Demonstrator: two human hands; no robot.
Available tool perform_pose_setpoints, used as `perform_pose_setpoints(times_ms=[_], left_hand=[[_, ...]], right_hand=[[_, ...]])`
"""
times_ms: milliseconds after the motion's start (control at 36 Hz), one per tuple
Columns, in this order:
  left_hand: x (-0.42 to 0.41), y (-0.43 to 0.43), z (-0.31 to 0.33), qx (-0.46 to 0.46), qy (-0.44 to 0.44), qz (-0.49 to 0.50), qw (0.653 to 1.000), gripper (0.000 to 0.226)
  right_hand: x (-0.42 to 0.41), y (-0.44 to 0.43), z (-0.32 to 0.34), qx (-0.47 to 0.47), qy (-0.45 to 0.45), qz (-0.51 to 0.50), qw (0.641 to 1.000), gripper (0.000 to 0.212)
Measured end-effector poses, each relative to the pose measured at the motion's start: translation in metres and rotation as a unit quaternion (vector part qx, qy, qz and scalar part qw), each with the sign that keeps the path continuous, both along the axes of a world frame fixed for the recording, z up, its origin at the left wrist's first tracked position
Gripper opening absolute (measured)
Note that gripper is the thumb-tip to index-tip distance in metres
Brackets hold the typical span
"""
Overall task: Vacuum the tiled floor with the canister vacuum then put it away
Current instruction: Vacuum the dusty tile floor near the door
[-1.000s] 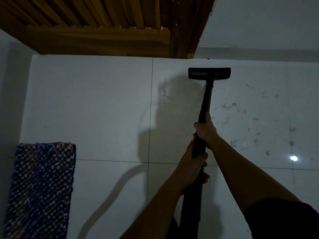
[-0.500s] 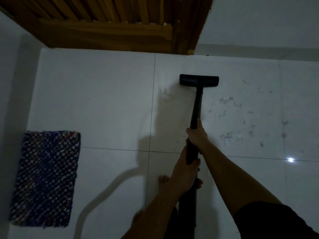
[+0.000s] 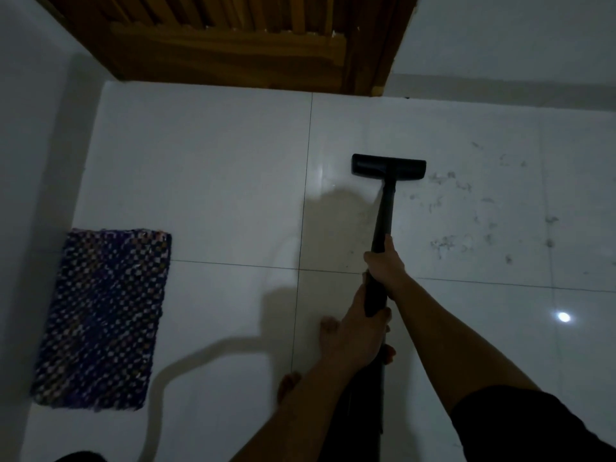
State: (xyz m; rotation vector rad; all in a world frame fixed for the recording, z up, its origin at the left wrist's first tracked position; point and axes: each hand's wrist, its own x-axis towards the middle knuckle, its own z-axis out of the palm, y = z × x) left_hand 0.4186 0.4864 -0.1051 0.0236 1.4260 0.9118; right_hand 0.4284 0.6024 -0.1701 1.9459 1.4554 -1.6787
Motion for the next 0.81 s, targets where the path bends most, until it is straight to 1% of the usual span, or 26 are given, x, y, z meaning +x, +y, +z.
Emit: perform_pose_setpoints(times_ms=[139,250,306,472,639,806], left_hand=[[0.019,-0.035,-0.005,-0.014,0.02,-0.02,1.0,0.048],[0.035,-0.056,0.001,-0.008,-0.013,0.004,1.0,0.05],[0.042,-0.064,0.005,0.003,-0.004,0.004,1.0,0.051],[0.062,-0.074,0.018,0.0,0.007,0.014,1.0,0.052],[0.083,-0.078,0.029,-0.01,-0.008,0.032,0.999,0.052],[0.1,-0.09,0.031,-0.025,-0.013,0.042,0.999,0.048]], right_hand=[[0.019,-0.035,0.004,-0.007,-0.004,-0.005,1.0,0.073],[0.033,-0.059,0.009,-0.004,-0.017,0.009,1.0,0.072],[0.039,-0.067,0.011,0.0,-0.022,0.015,1.0,0.072],[0.057,-0.079,0.014,-0.004,-0.032,0.048,0.998,0.074],[0.076,-0.085,0.012,-0.004,-0.046,0.085,0.995,0.076],[0.094,-0.097,0.011,-0.002,-0.049,0.11,0.993,0.074]])
